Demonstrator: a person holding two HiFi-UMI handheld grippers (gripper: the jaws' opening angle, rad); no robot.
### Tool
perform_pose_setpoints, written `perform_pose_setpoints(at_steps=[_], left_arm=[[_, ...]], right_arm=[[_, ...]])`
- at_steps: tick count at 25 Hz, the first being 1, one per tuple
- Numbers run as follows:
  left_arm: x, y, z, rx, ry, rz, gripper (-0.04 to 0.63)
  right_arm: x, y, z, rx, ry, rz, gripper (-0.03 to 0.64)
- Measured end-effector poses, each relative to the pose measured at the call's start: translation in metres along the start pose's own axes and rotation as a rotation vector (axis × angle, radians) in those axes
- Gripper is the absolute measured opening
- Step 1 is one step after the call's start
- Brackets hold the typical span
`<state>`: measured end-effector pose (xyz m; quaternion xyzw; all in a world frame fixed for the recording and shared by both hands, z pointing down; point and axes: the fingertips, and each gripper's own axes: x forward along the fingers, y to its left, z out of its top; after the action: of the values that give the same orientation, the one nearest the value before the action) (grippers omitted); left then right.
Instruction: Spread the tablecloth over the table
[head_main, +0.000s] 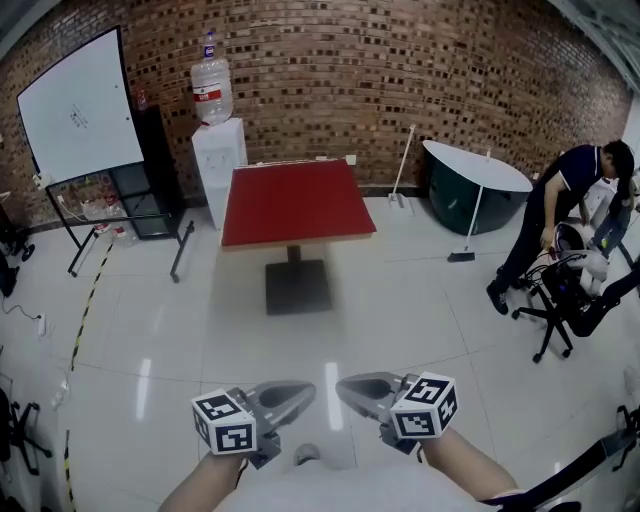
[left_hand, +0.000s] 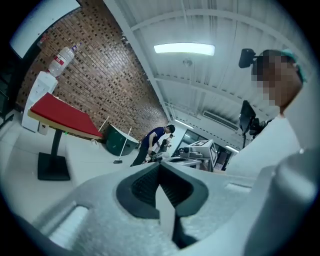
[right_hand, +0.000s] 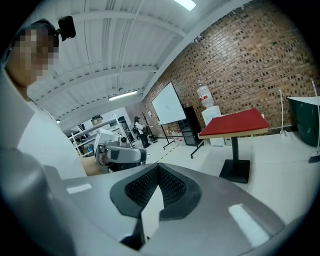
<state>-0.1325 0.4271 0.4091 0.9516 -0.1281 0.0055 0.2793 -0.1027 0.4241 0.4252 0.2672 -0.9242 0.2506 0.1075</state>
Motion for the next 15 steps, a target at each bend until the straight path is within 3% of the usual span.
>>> perform_pose_setpoints(at_steps=[9, 15], left_arm=[[0.016, -0.067, -0.035, 0.041, 0.007, 0.060, 0.001], [0.014, -0.092, -0.033, 0.037, -0.033, 0.063, 0.000]], right_arm=[[-0.062, 0.038, -0.041, -0.002, -0.008, 0.021, 0.000], [-0.082, 0.051, -0.044, -0.003, -0.024, 0.018, 0.000]])
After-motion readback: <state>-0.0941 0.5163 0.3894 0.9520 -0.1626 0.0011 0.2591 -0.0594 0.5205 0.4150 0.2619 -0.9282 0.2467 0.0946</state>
